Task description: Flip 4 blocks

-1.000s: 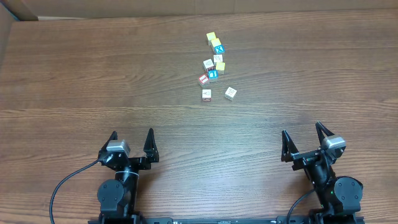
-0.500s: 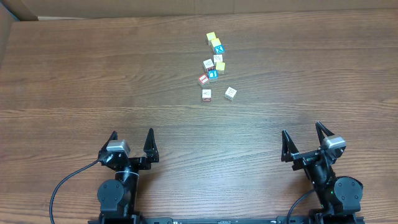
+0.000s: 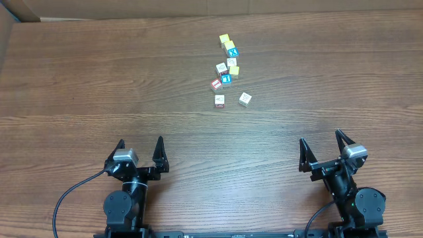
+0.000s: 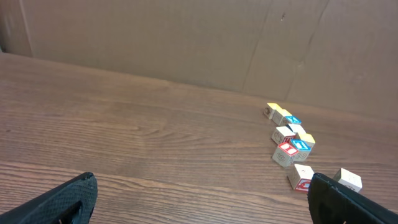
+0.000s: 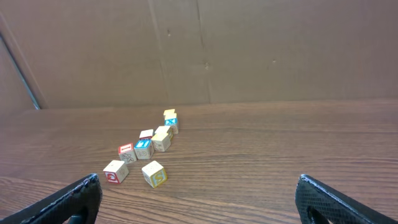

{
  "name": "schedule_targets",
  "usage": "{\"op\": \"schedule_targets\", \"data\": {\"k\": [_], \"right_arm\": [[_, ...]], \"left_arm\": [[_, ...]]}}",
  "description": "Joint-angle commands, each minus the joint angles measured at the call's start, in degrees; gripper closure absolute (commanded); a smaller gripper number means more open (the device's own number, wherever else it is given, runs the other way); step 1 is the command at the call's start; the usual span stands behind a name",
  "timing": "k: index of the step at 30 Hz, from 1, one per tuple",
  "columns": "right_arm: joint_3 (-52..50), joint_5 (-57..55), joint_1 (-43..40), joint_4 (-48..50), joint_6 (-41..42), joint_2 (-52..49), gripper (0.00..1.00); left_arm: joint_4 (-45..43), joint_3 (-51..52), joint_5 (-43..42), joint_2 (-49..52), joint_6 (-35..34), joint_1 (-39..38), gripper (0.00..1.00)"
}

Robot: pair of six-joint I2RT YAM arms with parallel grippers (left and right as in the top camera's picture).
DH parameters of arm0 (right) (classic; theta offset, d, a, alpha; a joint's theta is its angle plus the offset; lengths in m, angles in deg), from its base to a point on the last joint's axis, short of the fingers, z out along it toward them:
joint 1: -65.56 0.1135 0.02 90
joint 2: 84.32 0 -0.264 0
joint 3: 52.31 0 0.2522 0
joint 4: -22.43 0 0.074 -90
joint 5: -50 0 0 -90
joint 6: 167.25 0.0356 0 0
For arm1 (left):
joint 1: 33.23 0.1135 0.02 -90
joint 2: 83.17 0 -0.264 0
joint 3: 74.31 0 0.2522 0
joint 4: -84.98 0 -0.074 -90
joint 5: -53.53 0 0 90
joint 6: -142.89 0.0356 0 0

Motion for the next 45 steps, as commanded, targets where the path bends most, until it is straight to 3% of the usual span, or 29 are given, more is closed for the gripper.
{"op": "schedule_targets", "data": {"k": [1, 45], "right_arm": [[-0.59, 0.33, -0.13, 0.35, 0.15, 0.42, 0.00], [-0.59, 0.94, -0.13, 1.44, 0.17, 0.42, 0.00]], "left_arm": [[0.04, 0.22, -0.24, -0.52, 1.29, 0.61, 0.00], [-0.33, 0.22, -1.03, -0.52, -0.20, 0.61, 0.00]]}}
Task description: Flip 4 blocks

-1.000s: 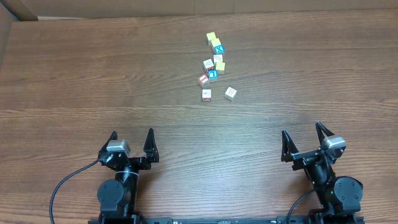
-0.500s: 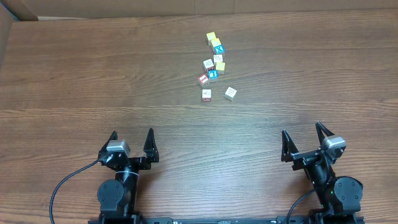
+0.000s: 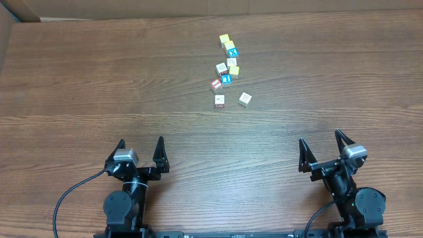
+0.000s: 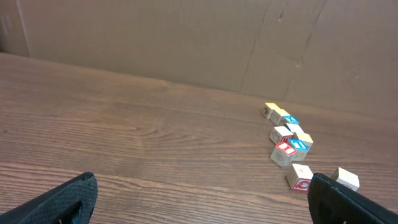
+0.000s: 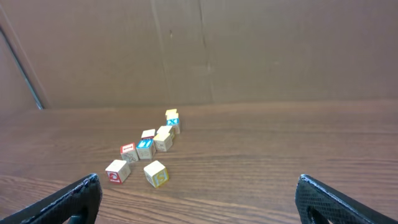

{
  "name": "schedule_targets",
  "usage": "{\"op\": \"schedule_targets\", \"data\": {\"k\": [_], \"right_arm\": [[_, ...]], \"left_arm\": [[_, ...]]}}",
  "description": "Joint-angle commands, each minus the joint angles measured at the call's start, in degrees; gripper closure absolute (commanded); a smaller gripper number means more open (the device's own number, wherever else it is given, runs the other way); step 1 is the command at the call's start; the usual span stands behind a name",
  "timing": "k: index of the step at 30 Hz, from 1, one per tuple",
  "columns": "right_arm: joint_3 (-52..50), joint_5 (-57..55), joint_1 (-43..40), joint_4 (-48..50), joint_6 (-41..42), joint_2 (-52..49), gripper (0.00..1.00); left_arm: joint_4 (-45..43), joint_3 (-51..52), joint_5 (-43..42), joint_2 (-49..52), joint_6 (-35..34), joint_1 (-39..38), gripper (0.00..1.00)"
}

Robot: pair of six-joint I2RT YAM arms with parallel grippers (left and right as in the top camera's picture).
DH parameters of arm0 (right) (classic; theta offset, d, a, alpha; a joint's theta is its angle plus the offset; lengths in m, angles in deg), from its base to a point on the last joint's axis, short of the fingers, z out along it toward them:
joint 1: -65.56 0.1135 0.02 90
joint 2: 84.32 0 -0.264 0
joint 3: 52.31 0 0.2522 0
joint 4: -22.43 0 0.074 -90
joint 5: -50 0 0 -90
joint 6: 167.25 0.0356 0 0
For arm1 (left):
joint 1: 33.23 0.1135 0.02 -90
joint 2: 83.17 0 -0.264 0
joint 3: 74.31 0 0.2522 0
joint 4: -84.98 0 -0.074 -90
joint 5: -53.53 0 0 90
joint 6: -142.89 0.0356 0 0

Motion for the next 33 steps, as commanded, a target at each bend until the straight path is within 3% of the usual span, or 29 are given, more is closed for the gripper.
{"op": "schedule_targets", "data": {"k": [1, 9, 18, 25, 33], "right_arm": [[-0.59, 0.37, -0.13, 1.01, 0.17, 0.42, 0.00], [-0.44, 0.39, -0.13, 0.50, 2.01, 0.42, 0.00], [4.33, 2.49, -0.13, -0.55, 5.38, 0.42, 0.00], [14.19, 3.39, -0.13, -9.14, 5.33, 0.11, 0.00], [31.47, 3.39, -0.13, -17.99, 5.33, -9.46, 0.00]], "left_arm": [[-0.20, 0.22, -1.16, -0.52, -0.11, 0.61, 0.00], [1.11, -1.33, -7.34, -0.52, -0.11, 0.61, 0.01], [10.51, -13.55, -9.84, -0.50, -0.15, 0.61, 0.00], [17.20, -27.10, -11.26, 2.32, -0.13, 0.61, 0.00], [25.86, -46.10, -15.39, 17.49, 1.49, 0.59, 0.00]]}}
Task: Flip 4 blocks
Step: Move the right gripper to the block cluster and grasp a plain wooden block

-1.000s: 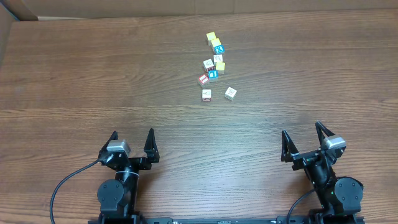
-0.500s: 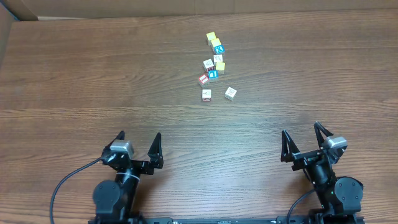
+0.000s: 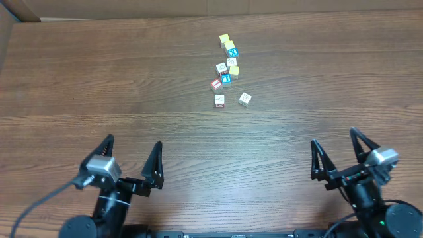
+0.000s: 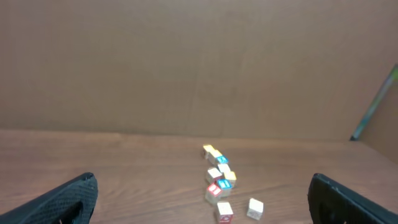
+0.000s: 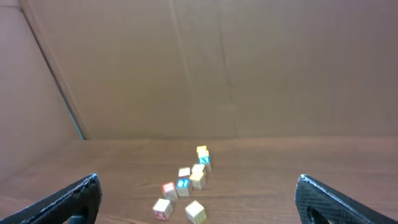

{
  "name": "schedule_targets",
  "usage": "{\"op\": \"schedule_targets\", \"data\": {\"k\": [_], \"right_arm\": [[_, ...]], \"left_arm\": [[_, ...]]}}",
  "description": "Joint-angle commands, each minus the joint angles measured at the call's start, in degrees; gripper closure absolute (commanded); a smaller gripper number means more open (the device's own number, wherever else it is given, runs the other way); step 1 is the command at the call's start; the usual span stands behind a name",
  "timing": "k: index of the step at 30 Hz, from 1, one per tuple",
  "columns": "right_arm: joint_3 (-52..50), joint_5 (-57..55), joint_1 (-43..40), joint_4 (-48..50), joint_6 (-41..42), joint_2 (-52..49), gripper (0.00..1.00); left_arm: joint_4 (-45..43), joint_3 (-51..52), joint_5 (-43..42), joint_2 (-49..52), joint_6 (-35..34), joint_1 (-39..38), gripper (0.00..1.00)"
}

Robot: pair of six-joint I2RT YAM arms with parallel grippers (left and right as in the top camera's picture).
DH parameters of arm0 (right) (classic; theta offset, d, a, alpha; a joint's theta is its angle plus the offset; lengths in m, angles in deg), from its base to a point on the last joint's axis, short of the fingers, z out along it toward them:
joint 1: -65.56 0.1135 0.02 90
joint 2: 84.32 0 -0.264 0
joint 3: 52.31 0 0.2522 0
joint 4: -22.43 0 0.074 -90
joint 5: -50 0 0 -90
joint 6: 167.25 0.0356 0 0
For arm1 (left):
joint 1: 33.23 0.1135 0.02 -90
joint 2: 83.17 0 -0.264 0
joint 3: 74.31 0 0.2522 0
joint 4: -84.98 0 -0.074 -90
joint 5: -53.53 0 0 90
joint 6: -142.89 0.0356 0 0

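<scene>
Several small wooden letter blocks (image 3: 228,69) lie in a loose cluster at the far middle of the table, with yellow, blue, red and plain faces up. Two stand apart at the near end: one with red print (image 3: 219,100) and a pale one (image 3: 245,99). My left gripper (image 3: 132,147) is open near the front left, far from them. At the front right my right gripper (image 3: 334,139) is open too. The left wrist view has the cluster (image 4: 217,177) between the wide fingers (image 4: 62,202). The right wrist view shows the cluster (image 5: 189,174) the same way.
The wooden table (image 3: 99,79) is backed by a brown cardboard wall (image 4: 186,62), which closes the far side. A cardboard edge (image 3: 13,13) shows at the far left corner.
Both arms have moved: in the overhead view the left gripper sits further left and looks larger, the right further right. In both wrist views the blocks are smaller and lower. The blocks have not moved.
At both earlier moments the two grippers stood open near the front edge, the wrist views shifting only slightly between them. Now both stand open in new places and see the blocks from further off. No block has been touched.
</scene>
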Motion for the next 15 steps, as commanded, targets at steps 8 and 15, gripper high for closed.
{"op": "schedule_targets", "data": {"k": [8, 15], "right_arm": [[30.21, 0.09, -0.11, -18.25, 0.42, -25.29, 0.00], [59.08, 0.09, -0.09, -44.33, 0.42, -51.36, 0.00]], "left_arm": [[21.64, -31.52, -5.42, 25.83, 5.16, 0.59, 0.00], [39.32, -50.97, -5.40, 43.30, 8.63, 0.59, 0.00]]}}
